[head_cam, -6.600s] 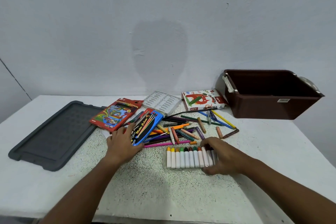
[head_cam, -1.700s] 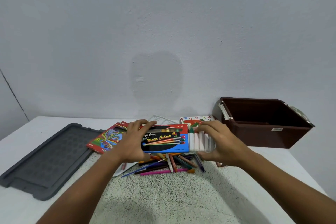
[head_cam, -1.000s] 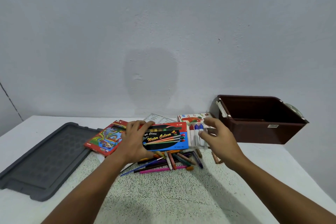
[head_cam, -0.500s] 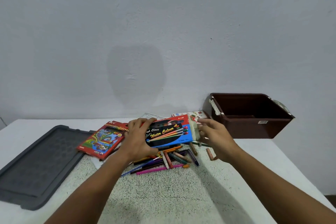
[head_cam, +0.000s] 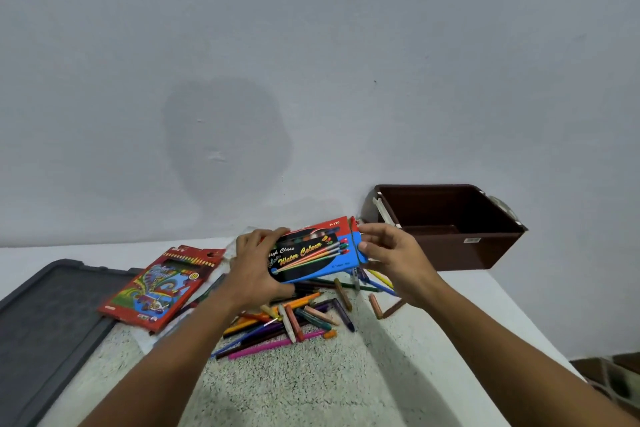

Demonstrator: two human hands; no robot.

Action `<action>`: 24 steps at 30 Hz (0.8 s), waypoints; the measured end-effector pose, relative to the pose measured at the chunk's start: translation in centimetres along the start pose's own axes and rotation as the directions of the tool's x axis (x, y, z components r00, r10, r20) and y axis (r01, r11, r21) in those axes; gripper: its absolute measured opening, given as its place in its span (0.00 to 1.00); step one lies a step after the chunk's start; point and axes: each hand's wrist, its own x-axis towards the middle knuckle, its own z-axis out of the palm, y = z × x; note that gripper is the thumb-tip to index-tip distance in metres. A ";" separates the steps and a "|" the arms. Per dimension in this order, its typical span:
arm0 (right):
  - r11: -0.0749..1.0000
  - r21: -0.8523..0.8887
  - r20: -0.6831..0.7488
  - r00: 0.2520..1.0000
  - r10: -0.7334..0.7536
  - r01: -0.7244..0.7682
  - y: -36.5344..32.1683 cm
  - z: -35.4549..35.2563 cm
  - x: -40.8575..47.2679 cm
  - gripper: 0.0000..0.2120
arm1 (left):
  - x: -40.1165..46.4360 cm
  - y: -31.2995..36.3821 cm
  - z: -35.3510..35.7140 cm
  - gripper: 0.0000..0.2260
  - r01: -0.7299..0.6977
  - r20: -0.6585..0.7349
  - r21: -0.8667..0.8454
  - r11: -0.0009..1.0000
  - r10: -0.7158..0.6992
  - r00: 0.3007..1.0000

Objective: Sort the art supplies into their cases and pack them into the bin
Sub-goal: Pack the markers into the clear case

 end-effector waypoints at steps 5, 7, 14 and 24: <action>0.999 0.028 0.012 0.999 -0.037 0.036 -0.1 -1.4 1.7 0.09 | 1.9 0.7 1.0 0.47 0.001 -0.013 -0.010 1.000 -0.001 1.000; 0.997 0.032 -0.001 0.998 -0.067 0.067 -0.2 -2.1 2.4 0.09 | 2.9 1.5 1.4 0.46 0.007 -0.024 -0.009 1.000 -0.007 1.000; 0.991 -0.007 -0.018 0.991 -0.131 0.131 -1.3 -6.9 6.4 0.12 | 7.4 6.3 4.0 0.43 0.034 -0.267 -0.031 0.999 -0.041 0.963; 0.943 -0.328 -0.207 0.969 -0.137 0.063 -1.6 -22.2 13.8 0.11 | 17.3 17.8 13.2 0.47 0.115 -0.324 0.039 0.993 -0.096 0.941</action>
